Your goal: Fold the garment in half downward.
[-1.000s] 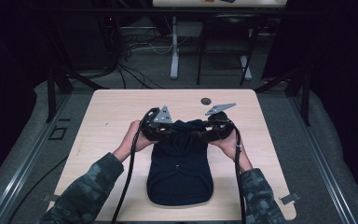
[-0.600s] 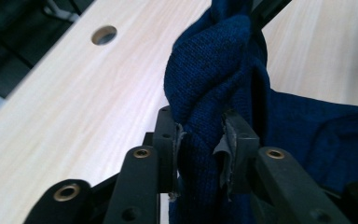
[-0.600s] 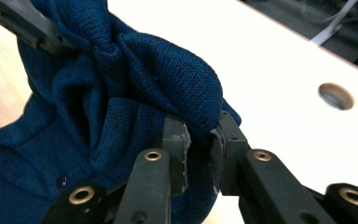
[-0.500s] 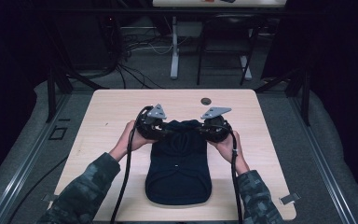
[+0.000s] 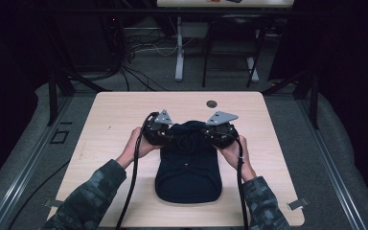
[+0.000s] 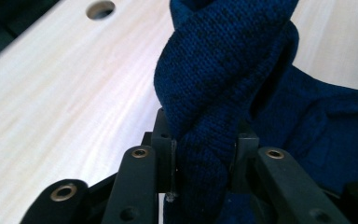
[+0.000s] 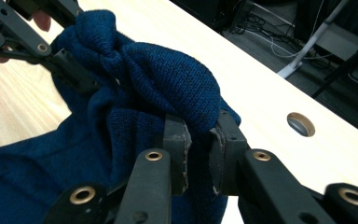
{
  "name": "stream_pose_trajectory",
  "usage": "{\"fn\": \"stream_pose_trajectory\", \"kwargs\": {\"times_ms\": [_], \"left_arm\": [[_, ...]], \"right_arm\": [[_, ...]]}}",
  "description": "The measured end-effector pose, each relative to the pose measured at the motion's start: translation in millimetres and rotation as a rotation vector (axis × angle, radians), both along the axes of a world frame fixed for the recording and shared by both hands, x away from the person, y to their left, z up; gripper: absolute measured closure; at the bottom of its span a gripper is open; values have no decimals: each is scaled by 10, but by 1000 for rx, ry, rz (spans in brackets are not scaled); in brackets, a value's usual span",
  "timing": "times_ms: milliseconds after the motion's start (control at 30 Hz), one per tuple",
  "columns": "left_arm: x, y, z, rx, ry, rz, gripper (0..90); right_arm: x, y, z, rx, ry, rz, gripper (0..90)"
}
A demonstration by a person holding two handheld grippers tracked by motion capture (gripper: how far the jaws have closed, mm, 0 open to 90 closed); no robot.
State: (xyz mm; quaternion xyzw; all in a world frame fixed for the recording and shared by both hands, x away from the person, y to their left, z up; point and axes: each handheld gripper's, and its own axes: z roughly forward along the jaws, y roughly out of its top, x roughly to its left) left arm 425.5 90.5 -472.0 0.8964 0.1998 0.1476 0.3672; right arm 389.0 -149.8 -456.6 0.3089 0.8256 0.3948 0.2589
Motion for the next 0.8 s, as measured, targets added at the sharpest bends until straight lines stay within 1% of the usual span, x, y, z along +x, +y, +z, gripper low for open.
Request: {"fn": "stream_pose_trajectory", "kwargs": {"times_ms": [67, 133, 167, 200, 233, 300, 333, 400, 467, 533, 567, 600, 633, 700, 733, 767, 800], "left_arm": [[-31, -18, -1, 3, -44, 7, 720], [-66, -38, -4, 1, -69, 8, 722], [-93, -51, -5, 5, -99, 12, 722], [-115, -67, -3, 9, -117, 12, 723], [-125, -78, 0, 16, -134, 13, 724], [-128, -94, 10, 17, -156, 15, 725], [-120, -108, 26, 28, -179, 17, 725], [-87, -129, 70, 35, -189, 24, 725], [-48, -143, 131, 34, -211, 35, 724], [-27, -135, 180, 32, -223, 42, 722], [-24, -126, 185, 35, -209, 41, 720], [-27, -112, 174, 34, -196, 41, 713], [-31, -96, 150, 44, -186, 36, 707], [-45, -72, 70, 43, -144, 33, 685], [-51, -64, 30, 47, -122, 34, 667], [-55, -56, -7, 50, -102, 37, 629], [-59, -49, -46, 43, -80, 46, 573]], "right_arm": [[-4, -32, 4, 11, 20, 5, 773], [-23, -56, 4, 15, 22, 3, 771], [-29, -70, 10, 4, 27, 5, 769], [-41, -79, 10, 10, 24, 4, 766], [-50, -91, 15, 7, 32, 3, 764], [-62, -100, 15, 9, 23, -3, 756], [-60, -108, 22, 3, 24, -3, 756], [-49, -107, 42, -3, 0, -18, 757], [-24, -86, 76, -17, -40, -41, 758], [-10, -75, 116, -12, -76, -58, 760], [-10, -70, 122, -1, -86, -56, 760], [-18, -64, 116, -1, -83, -53, 760], [-30, -59, 94, -7, -81, -44, 760], [-69, -46, 23, -8, -75, -31, 761], [-90, -35, -17, -16, -80, -25, 762], [-112, -23, -54, -18, -81, -22, 763], [-130, -13, -90, -22, -85, -19, 763]]}}
